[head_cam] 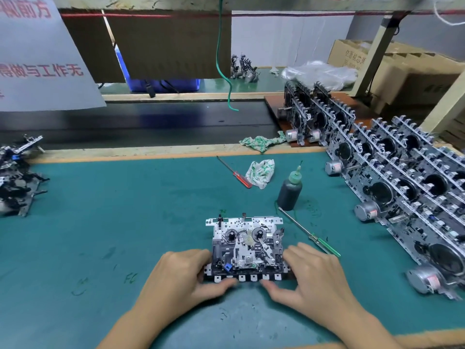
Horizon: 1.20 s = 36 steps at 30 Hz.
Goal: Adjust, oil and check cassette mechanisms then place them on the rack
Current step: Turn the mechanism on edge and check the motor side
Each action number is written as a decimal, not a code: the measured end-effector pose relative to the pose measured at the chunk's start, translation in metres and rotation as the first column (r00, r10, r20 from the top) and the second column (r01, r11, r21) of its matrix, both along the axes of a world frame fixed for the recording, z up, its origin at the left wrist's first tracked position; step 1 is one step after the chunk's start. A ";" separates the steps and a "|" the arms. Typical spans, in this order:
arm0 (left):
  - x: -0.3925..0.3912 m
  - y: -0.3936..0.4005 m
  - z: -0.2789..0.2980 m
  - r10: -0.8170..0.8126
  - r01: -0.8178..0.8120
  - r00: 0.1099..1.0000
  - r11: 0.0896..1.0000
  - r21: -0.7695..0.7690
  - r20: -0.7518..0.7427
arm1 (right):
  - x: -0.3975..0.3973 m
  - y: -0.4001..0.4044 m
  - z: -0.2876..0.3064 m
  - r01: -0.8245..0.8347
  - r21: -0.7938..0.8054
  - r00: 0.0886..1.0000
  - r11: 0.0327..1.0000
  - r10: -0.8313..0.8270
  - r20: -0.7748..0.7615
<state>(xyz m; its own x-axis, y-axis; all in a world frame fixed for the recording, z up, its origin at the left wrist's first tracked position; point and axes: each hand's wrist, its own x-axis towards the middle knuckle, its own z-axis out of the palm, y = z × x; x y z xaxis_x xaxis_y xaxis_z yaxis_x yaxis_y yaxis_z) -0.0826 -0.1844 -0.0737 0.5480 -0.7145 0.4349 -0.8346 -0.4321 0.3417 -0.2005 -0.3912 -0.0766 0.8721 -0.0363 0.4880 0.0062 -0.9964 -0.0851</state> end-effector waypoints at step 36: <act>-0.005 -0.003 0.004 0.071 -0.055 0.986 0.992 0.109 -0.150 | -0.001 0.002 0.003 0.031 0.118 0.997 0.993 -0.023 -0.069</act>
